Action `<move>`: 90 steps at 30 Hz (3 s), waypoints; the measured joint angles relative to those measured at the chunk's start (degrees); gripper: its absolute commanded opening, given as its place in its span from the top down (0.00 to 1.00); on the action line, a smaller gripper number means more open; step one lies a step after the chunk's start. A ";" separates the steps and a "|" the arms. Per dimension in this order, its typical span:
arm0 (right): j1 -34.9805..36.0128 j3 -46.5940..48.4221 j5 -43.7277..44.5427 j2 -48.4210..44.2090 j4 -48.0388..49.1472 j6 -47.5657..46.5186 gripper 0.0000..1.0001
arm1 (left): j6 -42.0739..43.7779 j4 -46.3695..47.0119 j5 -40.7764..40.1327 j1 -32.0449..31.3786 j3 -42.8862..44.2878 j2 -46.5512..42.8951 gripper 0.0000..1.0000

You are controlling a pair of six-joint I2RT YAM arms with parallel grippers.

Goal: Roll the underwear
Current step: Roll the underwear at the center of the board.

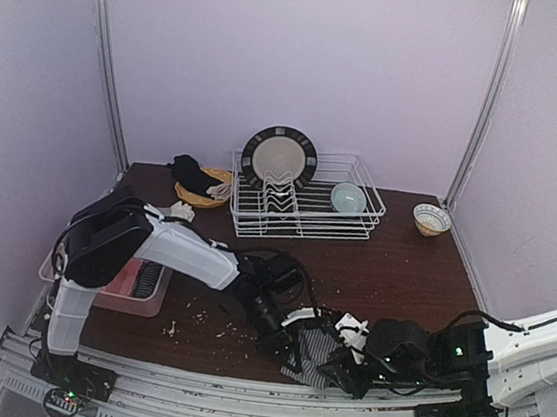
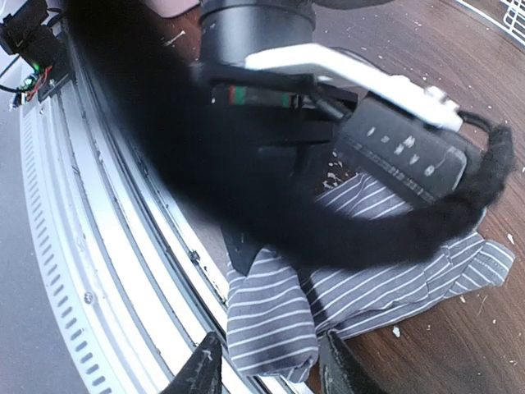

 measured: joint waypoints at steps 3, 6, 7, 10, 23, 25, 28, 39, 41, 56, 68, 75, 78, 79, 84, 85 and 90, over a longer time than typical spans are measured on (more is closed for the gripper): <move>0.44 -0.09 1.11 0.46 0.00 -0.42 0.57 | -1.27 -0.98 2.23 1.05 0.37 0.92 1.00; 0.55 -2.19 3.08 -1.46 1.36 -0.07 0.55 | -2.36 -1.46 3.45 1.92 0.20 1.07 1.00; 0.55 -3.50 3.87 -3.15 1.57 0.17 0.54 | -2.64 -1.40 3.74 2.10 0.02 1.07 1.00; 0.55 -6.80 5.31 -9.79 1.64 0.35 0.54 | -3.63 -0.79 4.55 2.43 -0.81 1.05 1.00; 0.90 -2.21 2.86 1.18 2.34 -0.74 0.51 | -8.94 -4.59 4.87 3.72 2.64 2.84 1.00; 0.90 -1.20 3.13 3.76 3.13 -0.50 0.50 | -9.05 -6.29 4.79 3.72 4.00 3.52 1.00; 0.90 0.31 4.22 7.17 4.33 0.22 0.49 | -9.16 -8.02 4.76 3.72 5.29 4.15 1.00; 0.07 2.40 4.20 14.45 3.72 4.09 0.94 | -9.68 -9.40 4.35 3.72 6.08 4.46 0.92; -0.68 2.29 2.64 14.69 4.09 6.05 0.97 | -10.08 -9.33 4.22 3.72 6.08 4.46 0.80; -14.25 -7.08 -14.05 11.58 18.16 17.09 1.00 | -13.64 -1.46 -7.87 4.09 -4.76 -7.43 0.02; -25.42 -8.33 -31.26 15.21 23.82 22.77 1.00 | 0.66 35.10 -35.78 -3.43 -40.19 -33.00 0.03; -29.55 -8.57 -39.10 18.43 26.73 24.24 1.00 | 21.49 45.27 -35.45 -6.54 -38.27 -28.50 0.23; -30.47 -8.70 -41.13 19.41 28.00 24.46 1.00 | 26.99 45.75 -34.95 -6.47 -35.21 -25.31 0.32; -30.64 -8.70 -41.59 19.58 28.22 24.48 1.00 | 28.72 45.68 -34.73 -6.49 -34.10 -24.13 0.33; -31.61 -8.96 -43.10 19.85 28.72 24.70 1.00 | 35.56 43.95 -33.88 -6.49 -29.97 -19.65 0.33; -31.69 -8.96 -43.25 19.82 28.72 24.70 1.00 | 36.65 43.32 -33.81 -6.49 -29.55 -19.08 0.34; -32.00 -9.01 -43.82 19.82 28.59 24.70 1.00 | 40.57 39.87 -33.88 -6.49 -26.77 -15.89 0.47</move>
